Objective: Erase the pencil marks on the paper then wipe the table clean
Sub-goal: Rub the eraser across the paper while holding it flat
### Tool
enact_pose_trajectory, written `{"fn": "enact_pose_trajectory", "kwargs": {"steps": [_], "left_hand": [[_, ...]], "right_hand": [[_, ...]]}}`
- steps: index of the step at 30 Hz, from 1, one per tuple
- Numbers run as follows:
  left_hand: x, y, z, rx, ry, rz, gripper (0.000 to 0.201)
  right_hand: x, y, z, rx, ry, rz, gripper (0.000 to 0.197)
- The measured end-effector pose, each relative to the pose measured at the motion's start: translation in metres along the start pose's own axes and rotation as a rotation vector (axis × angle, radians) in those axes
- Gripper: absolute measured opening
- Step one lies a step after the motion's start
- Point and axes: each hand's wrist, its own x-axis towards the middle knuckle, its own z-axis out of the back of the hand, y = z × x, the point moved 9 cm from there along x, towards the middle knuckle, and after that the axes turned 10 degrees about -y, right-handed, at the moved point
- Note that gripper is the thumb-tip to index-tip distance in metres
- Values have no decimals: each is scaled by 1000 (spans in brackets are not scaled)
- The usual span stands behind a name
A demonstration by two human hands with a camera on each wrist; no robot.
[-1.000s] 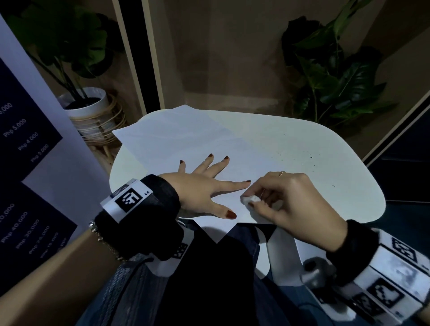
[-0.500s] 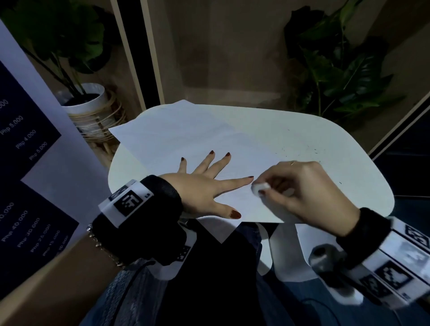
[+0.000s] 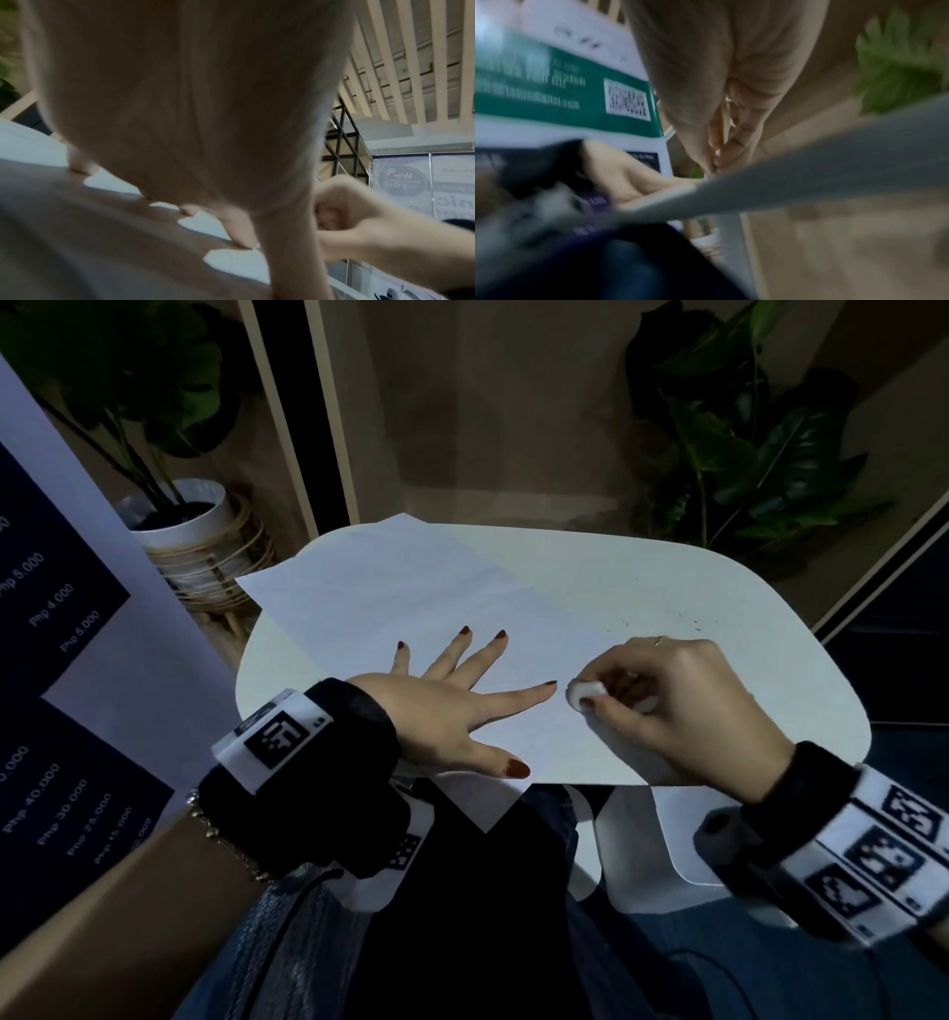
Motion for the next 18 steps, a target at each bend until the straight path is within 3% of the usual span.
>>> {"fn": "enact_pose_trajectory", "kwargs": {"steps": [6,12,18], "left_hand": [[-2,0,0,-17,-6,-6,77],[-2,-1,1,-4,1,1,76],[-2,0,0,0,0,0,77]], "right_hand": [[-18,33,-21,163,179,45,9],[1,-1,-2,-91,34,6,16],[-14,21,-24,71,179,-15,4]]}}
